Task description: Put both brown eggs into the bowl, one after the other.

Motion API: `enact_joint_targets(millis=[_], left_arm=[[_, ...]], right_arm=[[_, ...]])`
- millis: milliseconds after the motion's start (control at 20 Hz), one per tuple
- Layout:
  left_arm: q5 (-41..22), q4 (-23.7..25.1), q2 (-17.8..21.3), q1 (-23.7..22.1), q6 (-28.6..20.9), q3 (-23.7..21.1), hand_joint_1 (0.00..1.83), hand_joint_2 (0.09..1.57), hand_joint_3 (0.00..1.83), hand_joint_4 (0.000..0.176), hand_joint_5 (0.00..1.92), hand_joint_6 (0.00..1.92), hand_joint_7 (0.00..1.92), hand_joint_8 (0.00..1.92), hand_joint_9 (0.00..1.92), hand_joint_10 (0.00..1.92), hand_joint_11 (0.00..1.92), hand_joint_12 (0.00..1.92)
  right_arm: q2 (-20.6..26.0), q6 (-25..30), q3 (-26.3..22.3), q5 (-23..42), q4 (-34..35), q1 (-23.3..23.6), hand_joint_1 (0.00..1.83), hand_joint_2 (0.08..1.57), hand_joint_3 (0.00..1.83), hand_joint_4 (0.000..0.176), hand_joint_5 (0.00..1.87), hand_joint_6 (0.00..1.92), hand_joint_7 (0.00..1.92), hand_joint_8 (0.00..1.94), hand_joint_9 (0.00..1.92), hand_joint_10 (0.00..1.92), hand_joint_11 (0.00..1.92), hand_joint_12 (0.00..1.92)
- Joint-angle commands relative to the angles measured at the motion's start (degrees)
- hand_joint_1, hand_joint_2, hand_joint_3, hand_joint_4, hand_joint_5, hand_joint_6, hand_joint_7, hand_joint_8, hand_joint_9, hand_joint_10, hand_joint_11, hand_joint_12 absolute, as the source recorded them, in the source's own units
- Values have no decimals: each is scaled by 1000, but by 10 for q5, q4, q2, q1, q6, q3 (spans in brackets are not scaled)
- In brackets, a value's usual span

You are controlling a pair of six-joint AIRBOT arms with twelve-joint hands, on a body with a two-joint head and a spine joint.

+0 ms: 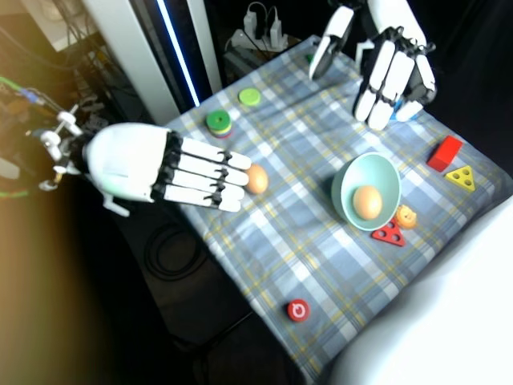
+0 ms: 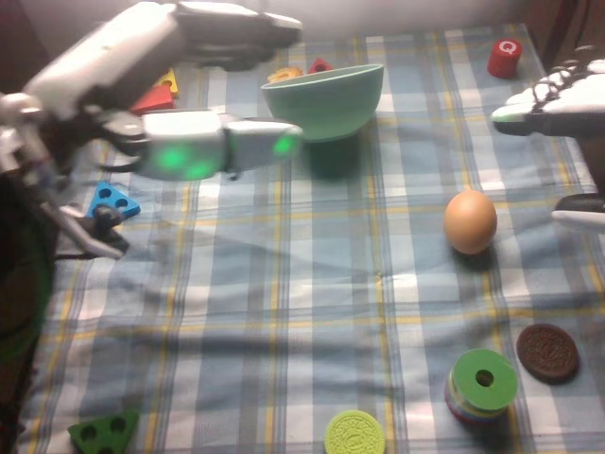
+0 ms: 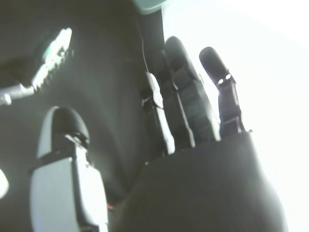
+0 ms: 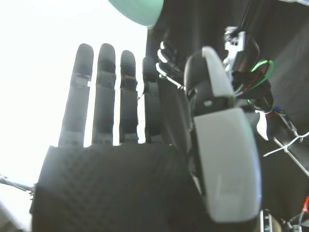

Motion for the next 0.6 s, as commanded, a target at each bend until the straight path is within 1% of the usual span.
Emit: enact_joint_targets(millis=[0, 50, 100, 150, 200, 250, 300, 350, 400, 450, 500, 550], left_arm=[[-115, 9, 11, 8, -20, -10, 1024, 830, 0, 70, 573, 0, 636, 0, 641, 2, 0, 1402], [-138, 10, 24, 25, -35, -21, 1014, 835, 0, 68, 508, 1, 573, 0, 546, 0, 0, 1277], [-163, 11, 38, 40, -50, -34, 1018, 830, 0, 56, 485, 1, 542, 1, 518, 0, 0, 1203], [-183, 12, 46, 52, -61, -41, 1000, 847, 3, 50, 471, 0, 519, 0, 496, 0, 0, 1167], [-196, 12, 50, 59, -68, -45, 938, 889, 13, 80, 434, 0, 461, 0, 430, 0, 0, 1097], [-211, 12, 53, 67, -77, -49, 938, 889, 13, 80, 434, 0, 461, 0, 430, 0, 0, 1097], [-223, 13, 55, 76, -89, -50, 834, 873, 0, 76, 527, 15, 506, 9, 487, 19, 0, 867], [-231, 14, 55, 82, -105, -50, 847, 868, 0, 59, 548, 10, 518, 6, 492, 14, 0, 829], [-239, 14, 56, 87, -119, -50, 876, 854, 0, 55, 532, 3, 516, 3, 500, 13, 0, 873], [-247, 12, 56, 94, -128, -50, 885, 847, 0, 57, 526, 0, 520, 2, 517, 16, 0, 900], [-255, 7, 56, 101, -136, -50, 890, 838, 0, 80, 514, 0, 524, 2, 539, 20, 0, 943], [-260, 3, 57, 106, -146, -49, 898, 837, 0, 83, 519, 2, 534, 3, 545, 18, 0, 996]], right_arm=[[-4, 10, 6, 37, -5, 13, 1045, 1081, 0, 0, 511, 2, 526, 2, 515, 1, 360, 346], [-8, 15, 11, 21, -21, 26, 1050, 1067, 0, 0, 505, 0, 529, 3, 527, 6, 385, 359], [-12, 18, 15, 4, -37, 38, 1013, 1055, 0, 0, 489, 0, 546, 2, 578, 6, 432, 474], [-16, 23, 20, -13, -52, 48, 1039, 1037, 3, 3, 466, 0, 528, 0, 576, 1, 405, 562], [-20, 27, 23, -23, -63, 55, 1046, 1014, 1, 35, 448, 0, 543, 0, 659, 7, 495, 649], [-24, 35, 28, -37, -76, 62, 1046, 1014, 1, 35, 448, 0, 543, 0, 659, 7, 495, 649], [-29, 43, 34, -52, -90, 69, 940, 1084, 0, 76, 417, 3, 514, 2, 644, 6, 449, 737], [-33, 47, 38, -69, -105, 78, 932, 1083, 0, 86, 424, 6, 502, 0, 631, 1, 463, 747], [-38, 53, 43, -87, -122, 89, 988, 1065, 0, 73, 455, 2, 525, 0, 707, 9, 521, 840], [-45, 62, 50, -102, -139, 98, 1046, 1048, 0, 50, 476, 5, 535, 2, 704, 3, 480, 833], [-51, 69, 56, -114, -151, 105, 1087, 1028, 0, 35, 505, 2, 582, 3, 772, 14, 521, 900], [-54, 69, 59, -127, -162, 111, 1098, 1029, 0, 22, 515, 1, 621, 2, 823, 17, 546, 984]])
